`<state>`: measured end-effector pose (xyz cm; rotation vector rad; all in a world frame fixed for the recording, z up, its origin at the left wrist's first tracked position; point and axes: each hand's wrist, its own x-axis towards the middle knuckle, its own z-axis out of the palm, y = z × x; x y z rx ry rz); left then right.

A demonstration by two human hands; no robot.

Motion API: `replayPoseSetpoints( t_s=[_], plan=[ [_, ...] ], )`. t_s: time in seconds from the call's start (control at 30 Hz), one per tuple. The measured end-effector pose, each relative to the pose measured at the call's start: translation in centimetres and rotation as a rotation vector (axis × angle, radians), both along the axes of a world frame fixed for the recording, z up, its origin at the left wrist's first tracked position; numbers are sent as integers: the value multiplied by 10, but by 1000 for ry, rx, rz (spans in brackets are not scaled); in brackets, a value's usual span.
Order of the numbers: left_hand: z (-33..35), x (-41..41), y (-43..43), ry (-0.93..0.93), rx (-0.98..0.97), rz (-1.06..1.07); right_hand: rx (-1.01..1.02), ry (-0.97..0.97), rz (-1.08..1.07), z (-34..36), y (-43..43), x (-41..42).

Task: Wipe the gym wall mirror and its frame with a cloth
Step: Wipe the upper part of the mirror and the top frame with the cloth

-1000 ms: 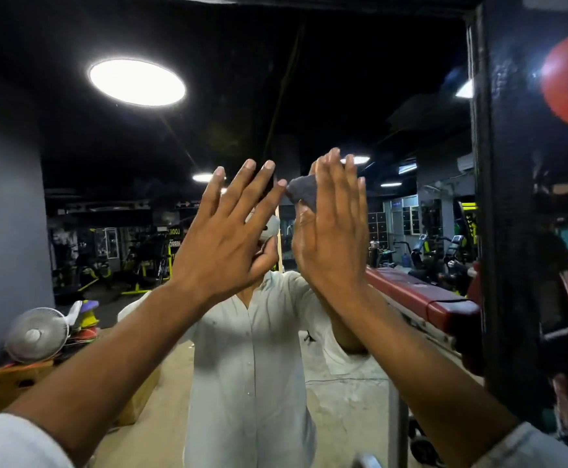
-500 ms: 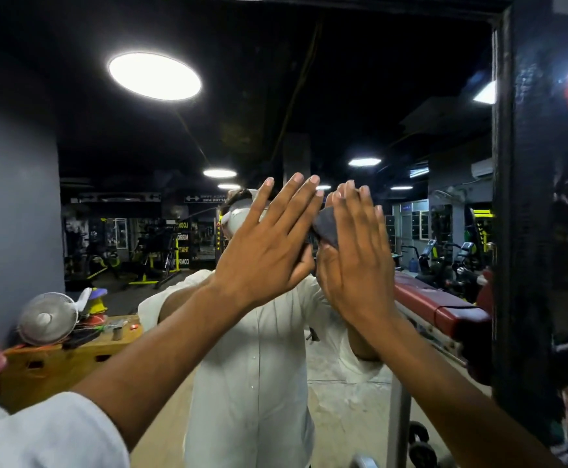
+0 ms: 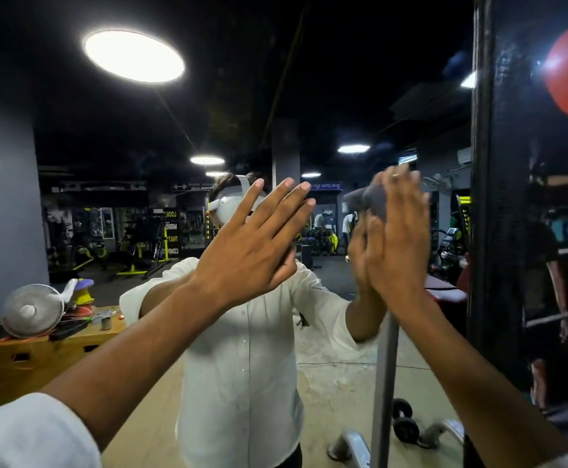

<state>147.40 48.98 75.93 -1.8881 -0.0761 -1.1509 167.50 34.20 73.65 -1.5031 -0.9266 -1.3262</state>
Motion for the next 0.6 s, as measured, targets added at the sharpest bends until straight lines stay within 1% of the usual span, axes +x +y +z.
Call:
replayPoseSetpoints(
  t_s=[0.03, 0.1, 0.17, 0.27, 0.33, 0.43, 0.5, 0.53, 0.6],
  plan=[
    [-1, 0, 0, -15, -9, -7, 78, 67, 20, 4, -2, 3],
    [-4, -2, -1, -82, -69, -34, 168, 126, 32, 4, 3, -3],
    [-12, -4, -1, -154, -146, -69, 152, 98, 28, -10, 17, -21],
    [-38, -7, 1, -143, -149, -110, -47, -78, 89, -70, 38, -59],
    [-68, -12, 4, -81, -142, -136, -206, -210, 114, -129, 43, -73],
    [-125, -24, 9, 51, -142, -101, -346, -356, 66, -198, 37, -61],
    [-155, -30, 9, 72, -163, -73, -412, -459, 59, -209, 29, -47],
    [-165, -30, 7, 58, -182, -70, -436, -469, 86, -207, 26, -43],
    [-174, -25, 2, 18, -228, -69, -436, -412, 147, -200, 22, -43]
  ],
)
